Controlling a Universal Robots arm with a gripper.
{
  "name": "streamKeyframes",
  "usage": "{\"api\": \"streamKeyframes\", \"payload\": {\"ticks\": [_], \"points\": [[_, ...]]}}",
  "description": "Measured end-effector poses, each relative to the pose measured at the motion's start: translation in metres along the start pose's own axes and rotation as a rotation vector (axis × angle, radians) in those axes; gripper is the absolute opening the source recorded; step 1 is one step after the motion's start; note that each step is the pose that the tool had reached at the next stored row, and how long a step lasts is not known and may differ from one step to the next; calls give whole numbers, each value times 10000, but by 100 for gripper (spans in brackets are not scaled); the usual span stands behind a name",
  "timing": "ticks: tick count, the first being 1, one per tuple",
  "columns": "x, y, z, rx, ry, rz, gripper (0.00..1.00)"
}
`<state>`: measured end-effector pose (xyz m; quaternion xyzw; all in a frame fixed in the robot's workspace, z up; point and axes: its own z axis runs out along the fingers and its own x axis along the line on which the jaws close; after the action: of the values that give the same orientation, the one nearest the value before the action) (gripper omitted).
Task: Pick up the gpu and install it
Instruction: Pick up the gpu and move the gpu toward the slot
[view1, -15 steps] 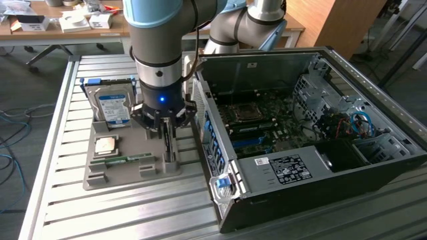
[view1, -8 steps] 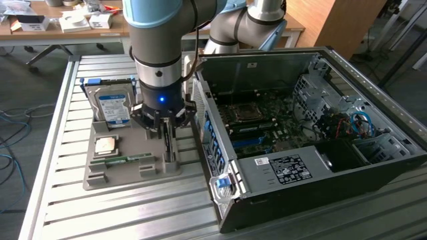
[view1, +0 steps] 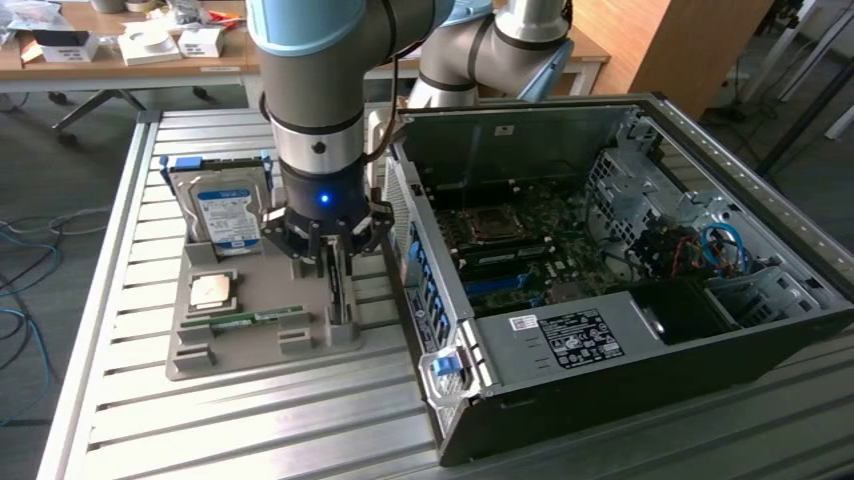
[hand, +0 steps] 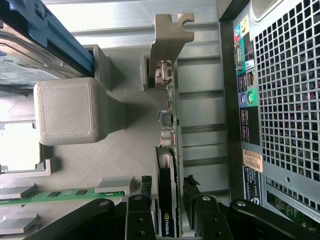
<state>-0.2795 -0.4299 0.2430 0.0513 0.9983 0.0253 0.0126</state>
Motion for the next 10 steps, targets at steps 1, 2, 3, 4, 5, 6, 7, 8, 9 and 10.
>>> {"api": "streamKeyframes", "payload": {"ticks": [1, 2, 3, 4, 5, 6, 7, 8, 9, 10], "points": [[0, 0, 0, 0, 0, 0, 39], [-4, 0, 0, 0, -1, -2, 39], [-5, 1, 0, 0, -1, -2, 39], [-5, 0, 0, 0, -1, -3, 39], [-5, 0, 0, 0, 0, -2, 39], [-5, 0, 0, 0, 0, -2, 39], [-5, 0, 0, 0, -1, -2, 39], [-5, 0, 0, 0, -1, -1, 39], [-5, 0, 0, 0, 0, -1, 39], [-5, 0, 0, 1, -1, -2, 39]]}}
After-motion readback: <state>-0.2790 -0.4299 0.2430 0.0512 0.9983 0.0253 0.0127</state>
